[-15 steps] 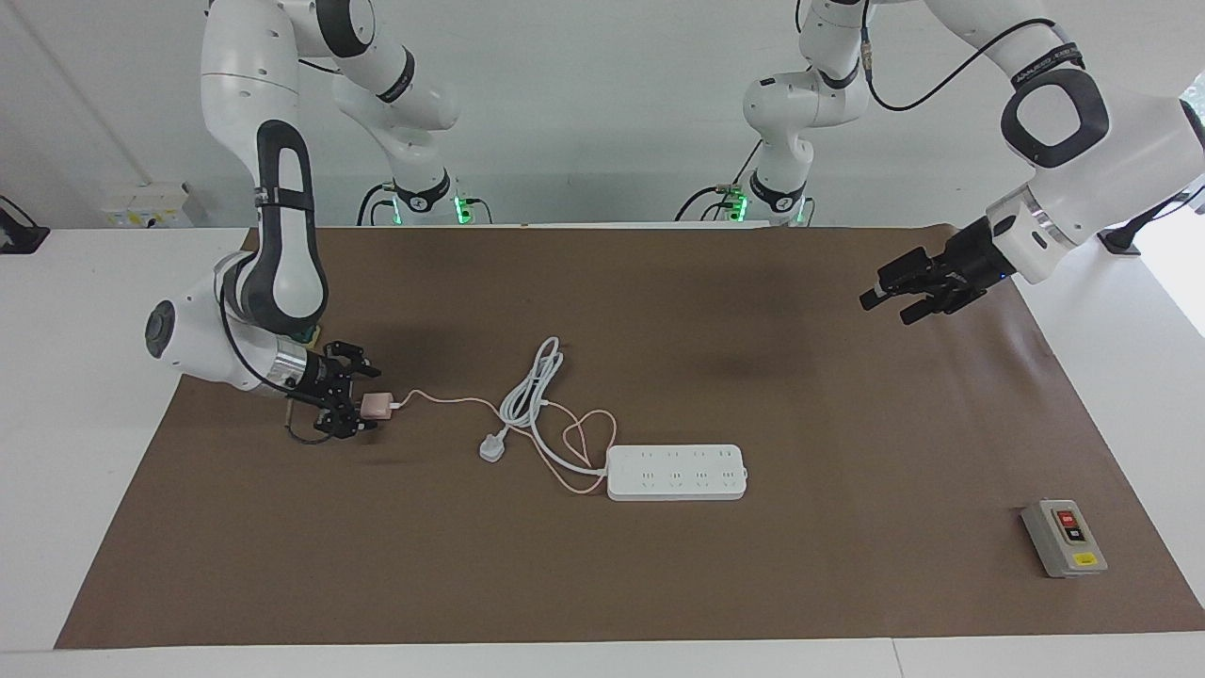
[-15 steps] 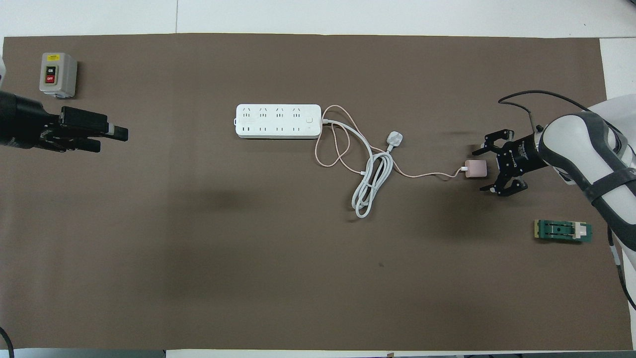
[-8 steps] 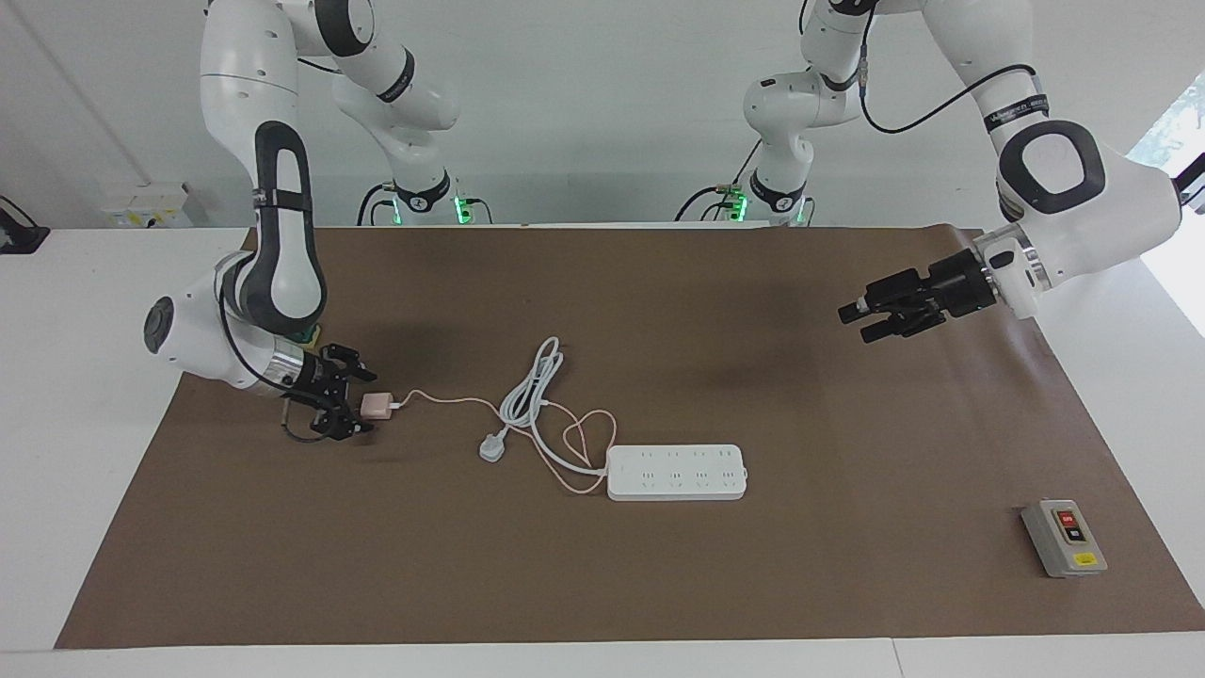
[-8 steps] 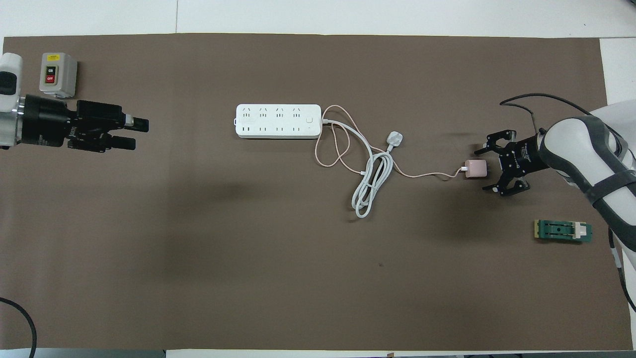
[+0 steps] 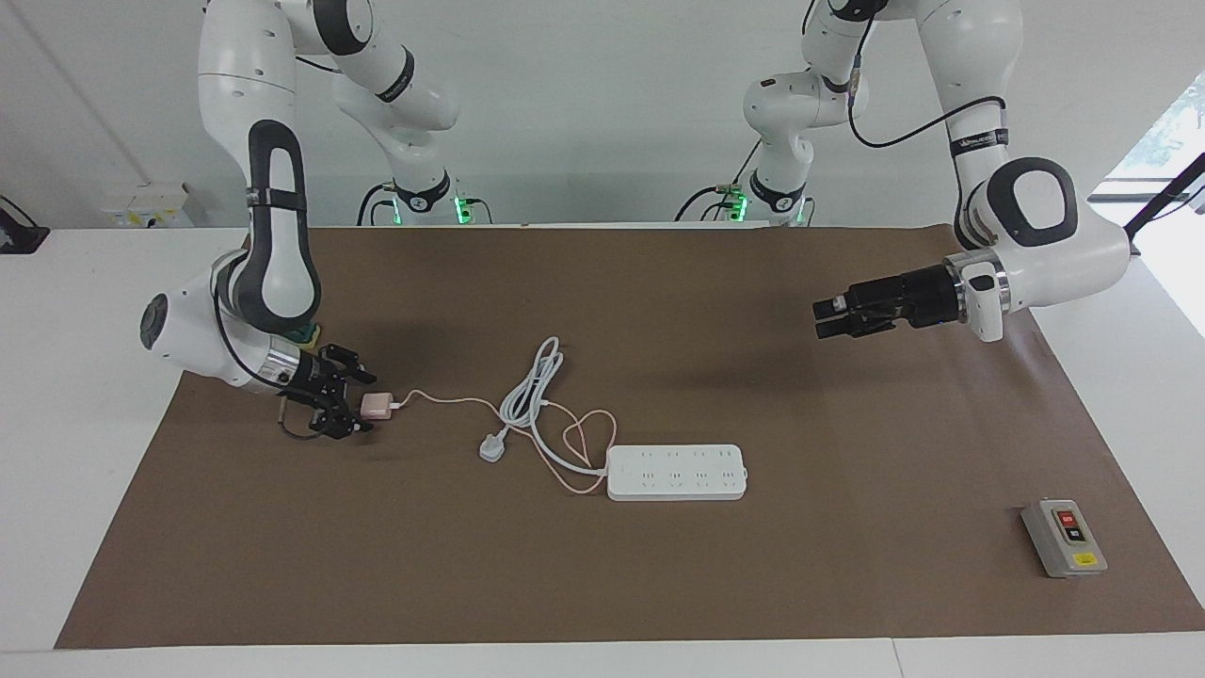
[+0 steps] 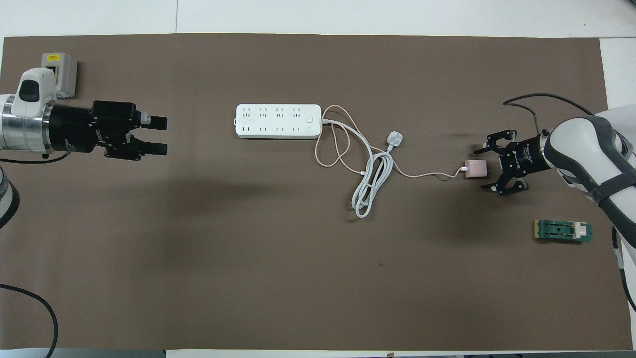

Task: Plug charger into power strip
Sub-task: 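Reach the left gripper to the white power strip end and grasp it, then lift the pink charger with the right gripper toward the power strip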

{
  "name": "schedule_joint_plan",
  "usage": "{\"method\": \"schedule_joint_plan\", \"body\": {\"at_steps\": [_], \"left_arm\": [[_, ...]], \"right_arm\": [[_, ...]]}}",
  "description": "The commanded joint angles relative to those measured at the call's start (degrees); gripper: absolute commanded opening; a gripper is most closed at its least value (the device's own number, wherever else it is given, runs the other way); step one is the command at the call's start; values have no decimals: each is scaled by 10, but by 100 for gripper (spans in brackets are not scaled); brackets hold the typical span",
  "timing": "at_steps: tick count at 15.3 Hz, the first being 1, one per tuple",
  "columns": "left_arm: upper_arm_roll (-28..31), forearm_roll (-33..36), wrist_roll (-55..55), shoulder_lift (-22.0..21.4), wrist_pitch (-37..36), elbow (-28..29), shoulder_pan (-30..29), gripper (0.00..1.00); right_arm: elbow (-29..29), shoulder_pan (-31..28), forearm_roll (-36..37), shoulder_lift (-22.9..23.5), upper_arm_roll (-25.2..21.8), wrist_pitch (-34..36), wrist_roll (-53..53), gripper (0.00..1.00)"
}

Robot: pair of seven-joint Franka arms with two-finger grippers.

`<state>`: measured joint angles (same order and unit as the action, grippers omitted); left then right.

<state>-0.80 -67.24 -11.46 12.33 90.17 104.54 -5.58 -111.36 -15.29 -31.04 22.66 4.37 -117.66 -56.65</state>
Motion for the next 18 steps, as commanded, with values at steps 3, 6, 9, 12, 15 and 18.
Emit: {"method": "schedule_joint_plan", "body": {"at_steps": [3,6,9,12,15,18], "left_arm": [[-2,-99,-52,45,-14,-2,0,100],[-6,-119,-87,61,-15,-2,15,100],[-6,-168,-123,80,-18,1,34,100],[-6,-186,-148,84,-13,18,57,100],[-6,-187,-194,94,21,24,87,100],[-6,-190,-194,95,64,25,104,100]], "right_arm": [[-40,-9,-41,-21,5,-24,16,84],[-41,-10,-43,-22,5,-23,19,57],[-32,-12,-43,-22,5,-14,32,29],[0,-14,-43,-23,6,10,44,12],[34,-4,-43,-33,12,15,16,16],[86,52,-36,-36,14,20,-16,17]]}}
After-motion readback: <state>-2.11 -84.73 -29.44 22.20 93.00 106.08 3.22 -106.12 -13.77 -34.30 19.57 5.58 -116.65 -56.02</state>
